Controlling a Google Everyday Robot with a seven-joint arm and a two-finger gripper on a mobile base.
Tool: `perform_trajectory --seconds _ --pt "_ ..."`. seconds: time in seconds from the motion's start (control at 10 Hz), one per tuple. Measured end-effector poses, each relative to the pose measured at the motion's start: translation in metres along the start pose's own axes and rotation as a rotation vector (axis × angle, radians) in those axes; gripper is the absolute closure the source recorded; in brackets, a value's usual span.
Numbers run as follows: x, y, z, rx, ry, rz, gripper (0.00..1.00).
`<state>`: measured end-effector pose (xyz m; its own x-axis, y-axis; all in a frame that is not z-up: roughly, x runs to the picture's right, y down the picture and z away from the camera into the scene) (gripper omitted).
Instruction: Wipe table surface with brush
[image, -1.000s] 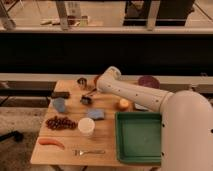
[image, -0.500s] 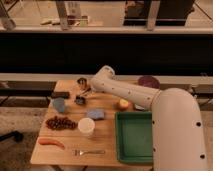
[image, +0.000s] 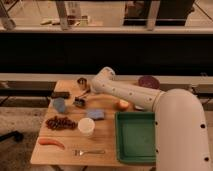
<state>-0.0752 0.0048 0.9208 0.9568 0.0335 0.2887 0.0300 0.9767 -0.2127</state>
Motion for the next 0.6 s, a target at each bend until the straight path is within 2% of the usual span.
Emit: perform_trajectory --seconds 0.4,0.6 --pt "0.0006 0.0157 -0.0104 -0.021 -0.009 0.004 0.95" --pt "0.0016 0.0156 -0.0117 -0.022 -0.003 0.002 0.95"
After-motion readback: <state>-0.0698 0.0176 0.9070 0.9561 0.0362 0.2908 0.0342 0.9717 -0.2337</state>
